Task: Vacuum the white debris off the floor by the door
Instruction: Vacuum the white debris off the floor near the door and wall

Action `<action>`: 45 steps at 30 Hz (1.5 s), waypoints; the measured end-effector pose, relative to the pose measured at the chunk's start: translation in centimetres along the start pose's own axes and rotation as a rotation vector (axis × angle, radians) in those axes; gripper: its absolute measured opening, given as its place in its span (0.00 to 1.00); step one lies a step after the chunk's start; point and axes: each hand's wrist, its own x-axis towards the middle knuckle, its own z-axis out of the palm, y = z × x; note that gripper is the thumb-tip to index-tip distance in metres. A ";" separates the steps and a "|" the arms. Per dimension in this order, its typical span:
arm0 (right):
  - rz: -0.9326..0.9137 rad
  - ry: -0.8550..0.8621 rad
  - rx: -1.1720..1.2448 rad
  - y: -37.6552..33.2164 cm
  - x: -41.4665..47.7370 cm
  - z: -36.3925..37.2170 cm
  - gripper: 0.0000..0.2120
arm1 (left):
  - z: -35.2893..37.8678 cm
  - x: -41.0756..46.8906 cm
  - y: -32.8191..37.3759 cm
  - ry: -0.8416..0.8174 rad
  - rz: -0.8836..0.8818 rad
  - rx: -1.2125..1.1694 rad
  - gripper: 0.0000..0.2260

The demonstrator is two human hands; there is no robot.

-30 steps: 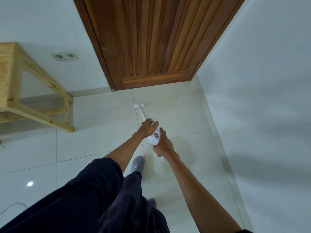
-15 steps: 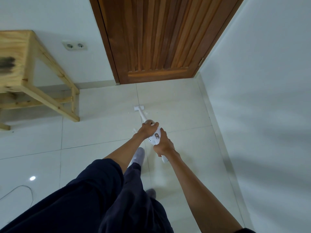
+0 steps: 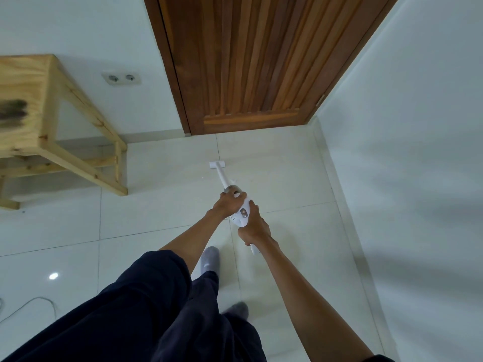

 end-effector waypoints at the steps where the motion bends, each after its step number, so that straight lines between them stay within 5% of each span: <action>1: 0.000 -0.001 -0.004 -0.8 0.8 -0.3 0.38 | -0.9 0.7 0.5 -0.004 0.003 0.002 0.23; 21: 0.017 0.008 -0.058 -6.6 6.5 -0.7 0.38 | -7.1 5.5 2.4 -0.007 0.004 -0.016 0.22; 27: 0.019 -0.015 -0.091 -4.2 3.1 0.7 0.42 | -4.5 3.4 -0.3 0.033 -0.026 0.045 0.32; 39: -0.050 -0.011 -0.089 4.9 -6.2 3.9 0.38 | 4.3 -6.5 -4.9 0.031 -0.004 -0.005 0.20; 45: -0.041 -0.012 -0.115 9.0 -10.1 5.7 0.37 | 8.1 -10.9 -7.3 0.040 -0.018 0.012 0.26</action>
